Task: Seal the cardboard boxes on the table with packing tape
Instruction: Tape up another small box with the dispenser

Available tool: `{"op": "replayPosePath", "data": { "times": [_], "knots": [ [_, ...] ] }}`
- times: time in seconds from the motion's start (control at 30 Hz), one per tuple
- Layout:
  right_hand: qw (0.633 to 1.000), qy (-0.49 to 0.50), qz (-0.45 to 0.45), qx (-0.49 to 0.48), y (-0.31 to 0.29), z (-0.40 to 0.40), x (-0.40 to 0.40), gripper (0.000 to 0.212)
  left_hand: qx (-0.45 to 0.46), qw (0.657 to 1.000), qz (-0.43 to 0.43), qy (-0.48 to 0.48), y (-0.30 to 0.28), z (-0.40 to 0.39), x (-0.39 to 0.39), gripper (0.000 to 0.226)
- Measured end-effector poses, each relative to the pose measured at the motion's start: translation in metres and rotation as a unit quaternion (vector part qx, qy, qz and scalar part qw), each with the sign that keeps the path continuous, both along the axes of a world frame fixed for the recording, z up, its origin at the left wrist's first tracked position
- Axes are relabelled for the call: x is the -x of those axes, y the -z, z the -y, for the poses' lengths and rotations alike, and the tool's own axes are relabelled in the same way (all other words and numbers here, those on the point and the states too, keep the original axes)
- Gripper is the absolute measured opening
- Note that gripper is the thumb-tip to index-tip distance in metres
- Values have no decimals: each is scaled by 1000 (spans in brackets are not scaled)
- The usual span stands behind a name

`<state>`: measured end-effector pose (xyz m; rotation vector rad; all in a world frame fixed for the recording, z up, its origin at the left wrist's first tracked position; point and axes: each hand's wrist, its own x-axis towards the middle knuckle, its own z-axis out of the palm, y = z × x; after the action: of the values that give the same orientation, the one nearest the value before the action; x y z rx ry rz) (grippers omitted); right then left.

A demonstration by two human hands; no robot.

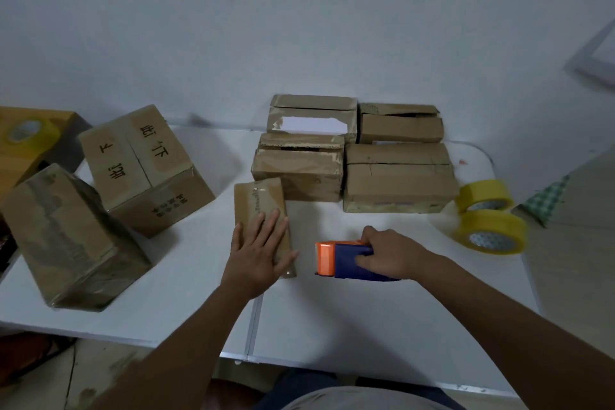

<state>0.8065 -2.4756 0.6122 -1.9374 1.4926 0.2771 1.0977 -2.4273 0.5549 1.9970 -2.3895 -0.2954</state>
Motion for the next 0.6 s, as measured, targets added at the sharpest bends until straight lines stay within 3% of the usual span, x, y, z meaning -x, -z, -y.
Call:
{"op": "replayPosePath", "data": {
  "times": [0.33,0.6],
  "knots": [
    [994,-20,-41,95,5,-5,-32,42,19,999,-3,-37,7,-1,9,74],
    [993,-12,-63,100,3,-5,-49,45,21,999,12,-41,10,-1,12,75]
  ]
}}
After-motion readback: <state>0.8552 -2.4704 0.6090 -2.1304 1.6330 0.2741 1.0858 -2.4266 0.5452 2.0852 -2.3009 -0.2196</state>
